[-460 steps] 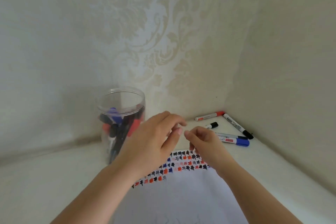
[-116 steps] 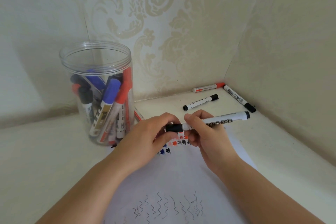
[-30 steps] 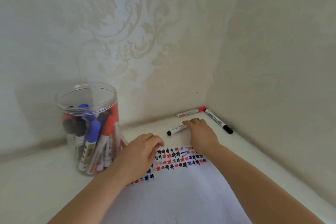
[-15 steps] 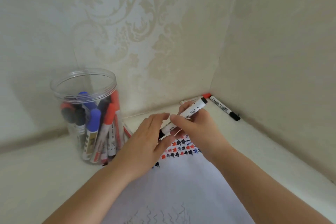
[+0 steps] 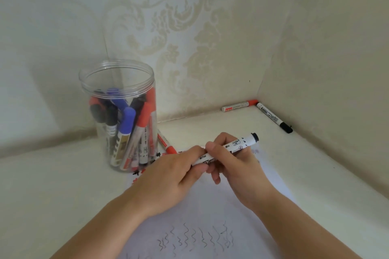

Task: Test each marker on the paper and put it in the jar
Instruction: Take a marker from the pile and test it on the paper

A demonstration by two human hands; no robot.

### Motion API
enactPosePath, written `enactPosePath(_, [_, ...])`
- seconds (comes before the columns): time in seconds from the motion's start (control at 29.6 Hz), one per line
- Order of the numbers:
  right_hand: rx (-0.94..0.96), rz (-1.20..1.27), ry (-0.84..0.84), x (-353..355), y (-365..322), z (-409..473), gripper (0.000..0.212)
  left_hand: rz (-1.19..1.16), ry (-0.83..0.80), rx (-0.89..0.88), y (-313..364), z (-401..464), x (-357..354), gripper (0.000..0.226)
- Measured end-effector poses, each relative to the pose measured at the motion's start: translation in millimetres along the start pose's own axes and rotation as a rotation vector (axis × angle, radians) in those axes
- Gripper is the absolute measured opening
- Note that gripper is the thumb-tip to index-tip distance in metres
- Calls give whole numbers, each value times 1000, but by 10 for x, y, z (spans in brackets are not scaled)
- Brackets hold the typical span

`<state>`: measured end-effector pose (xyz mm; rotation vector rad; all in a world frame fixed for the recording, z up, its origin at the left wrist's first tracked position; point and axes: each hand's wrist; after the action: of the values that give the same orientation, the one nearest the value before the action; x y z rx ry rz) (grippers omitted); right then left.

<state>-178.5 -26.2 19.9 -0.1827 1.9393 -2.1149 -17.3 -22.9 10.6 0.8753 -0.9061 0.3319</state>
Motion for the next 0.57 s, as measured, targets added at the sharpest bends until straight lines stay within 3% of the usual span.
enactPosePath(0.1, [59, -17, 18, 11, 8, 3, 22, -36, 20, -6, 20, 10, -3, 12])
enactPosePath(0.24, [101, -50, 43, 8, 7, 8, 20, -72, 66, 24, -16, 20, -9, 32])
enactPosePath(0.37, [-45, 26, 142, 112, -31, 73, 19, -198, 152, 133, -57, 9, 1, 37])
enactPosePath(0.47, [-148, -168, 270, 222, 12, 131, 19, -275, 191, 174, -106, -13, -2, 22])
enactPosePath(0.57, [-143, -347, 265, 165, 110, 147, 27, -207, 206, 168, -153, 0, -24, 31])
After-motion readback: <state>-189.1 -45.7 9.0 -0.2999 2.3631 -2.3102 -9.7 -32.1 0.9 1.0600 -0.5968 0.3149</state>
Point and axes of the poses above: each hand's wrist, its own z-axis towards the middle knuckle, its own x-axis out of the back of the hand, y = z × x, and after that the axes turned 2 degrees about -y, right-handed
